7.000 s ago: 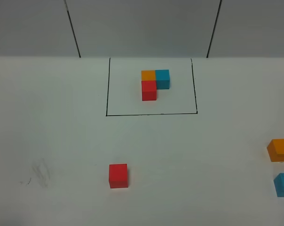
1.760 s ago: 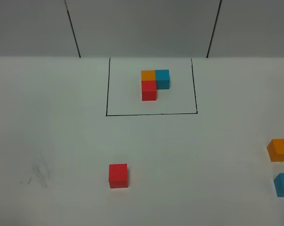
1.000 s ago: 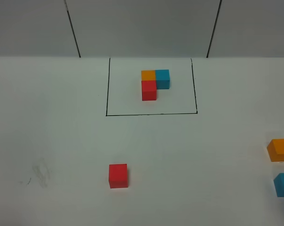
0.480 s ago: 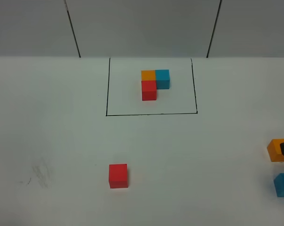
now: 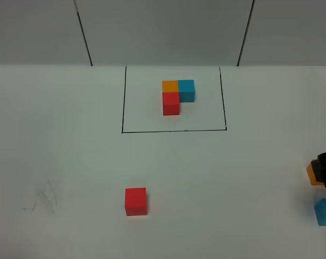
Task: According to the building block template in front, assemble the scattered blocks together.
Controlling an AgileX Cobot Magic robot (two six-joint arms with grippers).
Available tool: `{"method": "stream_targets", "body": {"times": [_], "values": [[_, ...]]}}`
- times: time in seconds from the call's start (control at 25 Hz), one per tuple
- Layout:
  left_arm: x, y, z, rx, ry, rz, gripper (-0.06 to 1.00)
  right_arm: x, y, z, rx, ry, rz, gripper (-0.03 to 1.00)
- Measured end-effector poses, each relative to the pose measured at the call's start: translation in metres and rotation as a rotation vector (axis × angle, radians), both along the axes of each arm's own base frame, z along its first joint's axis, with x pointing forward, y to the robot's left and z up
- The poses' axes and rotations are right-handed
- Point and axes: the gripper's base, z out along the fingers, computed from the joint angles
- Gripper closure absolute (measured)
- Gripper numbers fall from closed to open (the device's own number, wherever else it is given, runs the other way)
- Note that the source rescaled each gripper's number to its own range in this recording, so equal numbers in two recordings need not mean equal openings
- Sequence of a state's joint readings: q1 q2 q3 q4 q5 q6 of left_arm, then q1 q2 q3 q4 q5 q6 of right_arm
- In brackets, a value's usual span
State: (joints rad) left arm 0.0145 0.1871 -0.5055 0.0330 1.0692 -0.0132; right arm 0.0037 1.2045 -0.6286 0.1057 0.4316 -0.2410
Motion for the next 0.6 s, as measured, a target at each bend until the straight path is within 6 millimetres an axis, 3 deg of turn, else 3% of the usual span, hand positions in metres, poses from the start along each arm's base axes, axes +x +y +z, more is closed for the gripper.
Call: {"method": "stream_targets", "body": {"times": [0.28, 0.6], "values": [[0.000, 0.000, 0.000, 0.000, 0.000, 0.000, 0.94, 0.019, -0.001, -0.023, -0.020, 0.053, 0.008, 0.03], [0.000, 0.000, 0.000, 0.000, 0.000, 0.000, 0.94, 0.044, -0.002, -0.032, -0.052, 0.081, 0.030, 0.03]]}}
